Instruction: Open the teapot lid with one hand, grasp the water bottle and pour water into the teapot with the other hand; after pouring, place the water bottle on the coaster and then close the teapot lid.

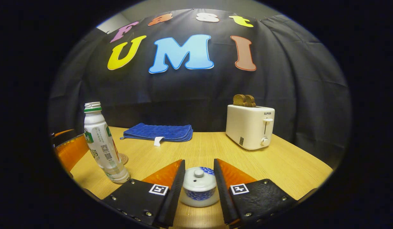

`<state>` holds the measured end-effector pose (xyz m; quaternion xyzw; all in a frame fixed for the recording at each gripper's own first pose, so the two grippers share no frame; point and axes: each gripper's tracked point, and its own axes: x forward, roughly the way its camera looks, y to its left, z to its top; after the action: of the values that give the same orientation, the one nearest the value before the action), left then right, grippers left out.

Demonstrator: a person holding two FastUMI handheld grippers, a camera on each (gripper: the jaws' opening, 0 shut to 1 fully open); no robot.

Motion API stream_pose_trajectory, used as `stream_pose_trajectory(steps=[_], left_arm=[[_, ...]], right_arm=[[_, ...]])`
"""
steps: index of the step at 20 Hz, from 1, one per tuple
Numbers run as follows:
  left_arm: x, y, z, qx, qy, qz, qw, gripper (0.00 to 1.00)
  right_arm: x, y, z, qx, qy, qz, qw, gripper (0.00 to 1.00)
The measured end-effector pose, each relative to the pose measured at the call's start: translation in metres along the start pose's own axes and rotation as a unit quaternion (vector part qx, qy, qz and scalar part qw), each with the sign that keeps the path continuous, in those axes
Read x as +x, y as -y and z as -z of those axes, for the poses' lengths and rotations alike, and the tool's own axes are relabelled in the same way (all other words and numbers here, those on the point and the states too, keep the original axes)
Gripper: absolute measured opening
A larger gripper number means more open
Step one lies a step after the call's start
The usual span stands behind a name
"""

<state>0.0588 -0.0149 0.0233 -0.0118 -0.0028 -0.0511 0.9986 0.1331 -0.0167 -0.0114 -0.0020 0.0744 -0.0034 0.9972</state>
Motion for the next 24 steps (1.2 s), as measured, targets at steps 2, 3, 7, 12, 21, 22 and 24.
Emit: stream_pose_trajectory(steps=[2, 3, 7, 12, 21, 22, 24], left_arm=[[0.0, -0.006, -0.001, 0.004, 0.001, -0.008, 1.0, 0.95], [0.0, -0.007, -0.001, 0.007, 0.002, -0.009, 1.0, 0.91], [0.0, -0.008, 0.006, -0.001, -0.007, -0.008, 1.0, 1.0], [0.006, -0.001, 0.005, -0.001, 0.002, -0.004, 1.0, 1.0], [0.038, 0.008, 0.006, 0.04, 0.011, 0.01, 0.999, 1.0], [0.044, 0.01, 0.006, 0.039, 0.013, 0.016, 0.999, 1.0], [0.055, 0.015, 0.005, 0.045, 0.017, 0.029, 0.998, 1.0]], right_arm=[[-0.008, 0.002, -0.006, -0.005, -0.001, 0.007, 1.0, 0.17], [-0.003, 0.001, -0.003, -0.01, -0.009, 0.013, 1.0, 0.14], [0.001, -0.001, -0.001, -0.015, -0.01, 0.013, 1.0, 0.01], [-0.005, -0.001, -0.016, -0.004, 0.019, 0.002, 1.0, 0.01], [-0.022, -0.004, -0.029, -0.011, 0.049, -0.01, 0.999, 0.01], [-0.022, -0.003, -0.029, -0.007, 0.048, -0.01, 0.999, 0.01], [-0.021, 0.0, -0.03, -0.002, 0.049, -0.009, 0.999, 0.01]])
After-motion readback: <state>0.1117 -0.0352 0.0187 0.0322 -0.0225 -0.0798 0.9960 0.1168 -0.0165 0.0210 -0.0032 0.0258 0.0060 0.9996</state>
